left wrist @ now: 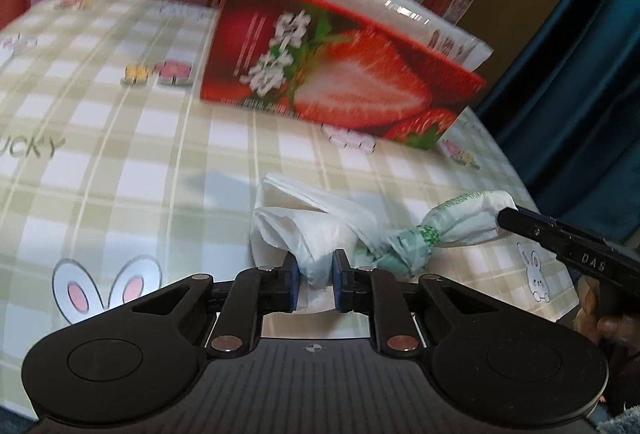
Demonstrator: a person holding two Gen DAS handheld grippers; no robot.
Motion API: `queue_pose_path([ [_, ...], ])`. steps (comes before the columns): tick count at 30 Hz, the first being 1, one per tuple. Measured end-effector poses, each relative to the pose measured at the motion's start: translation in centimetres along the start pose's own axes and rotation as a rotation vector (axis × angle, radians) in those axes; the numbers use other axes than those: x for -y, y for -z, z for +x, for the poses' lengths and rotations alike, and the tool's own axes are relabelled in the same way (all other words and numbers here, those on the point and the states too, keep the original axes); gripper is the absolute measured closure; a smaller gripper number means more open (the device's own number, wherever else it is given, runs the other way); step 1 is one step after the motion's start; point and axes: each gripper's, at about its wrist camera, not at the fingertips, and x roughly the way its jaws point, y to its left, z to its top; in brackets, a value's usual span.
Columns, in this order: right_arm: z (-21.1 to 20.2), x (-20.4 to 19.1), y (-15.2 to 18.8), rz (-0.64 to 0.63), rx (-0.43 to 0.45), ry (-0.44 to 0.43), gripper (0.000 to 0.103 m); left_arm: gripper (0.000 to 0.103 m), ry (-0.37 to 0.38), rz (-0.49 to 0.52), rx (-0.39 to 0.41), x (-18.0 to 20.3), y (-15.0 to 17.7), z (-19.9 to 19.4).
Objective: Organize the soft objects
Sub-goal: 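Lift the white plastic bundle with both grippers and lower it into the box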
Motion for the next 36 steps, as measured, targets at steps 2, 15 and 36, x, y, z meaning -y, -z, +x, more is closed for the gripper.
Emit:
queue_pose_path([
  [2, -0.2, -0.2, -0.6, -0.006, 0.018, -0.010, 0.087, 0.088, -0.004, 0.010, 0.022, 0.3, -0.2, -0.4],
  [15, -1.8, -1.2, -6.4, -0.057, 0.141, -0.015, 0.087, 0.089, -0.015, 0.143, 0.250, 3.3, -6.0, -4.8],
  [36, 6.4, -0.3, -20.1, -0.146, 0.267, 0.101, 0.088, 0.090, -0.034, 0.122, 0.331, 3.7, -21.1, -0.3],
])
